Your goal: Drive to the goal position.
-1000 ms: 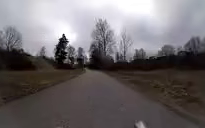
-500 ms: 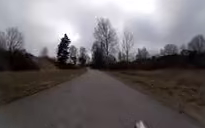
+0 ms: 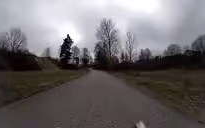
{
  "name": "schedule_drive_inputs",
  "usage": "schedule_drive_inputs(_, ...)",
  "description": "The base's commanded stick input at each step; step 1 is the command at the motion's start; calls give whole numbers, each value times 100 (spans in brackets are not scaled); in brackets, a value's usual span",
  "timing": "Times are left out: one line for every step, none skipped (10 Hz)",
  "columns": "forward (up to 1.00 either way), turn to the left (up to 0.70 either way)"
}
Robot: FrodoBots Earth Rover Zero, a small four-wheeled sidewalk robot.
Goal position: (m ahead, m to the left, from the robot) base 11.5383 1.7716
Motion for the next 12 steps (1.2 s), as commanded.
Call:
schedule_drive_inputs(70, 0)
schedule_drive_inputs(70, 0)
schedule_drive_inputs(70, 0)
schedule_drive_inputs(70, 0)
schedule_drive_inputs(70, 0)
schedule_drive_inputs(70, 0)
schedule_drive_inputs(70, 0)
schedule_drive_inputs(70, 0)
schedule_drive_inputs(70, 0)
schedule_drive_inputs(70, 0)
schedule_drive_inputs(70, 0)
schedule_drive_inputs(70, 0)
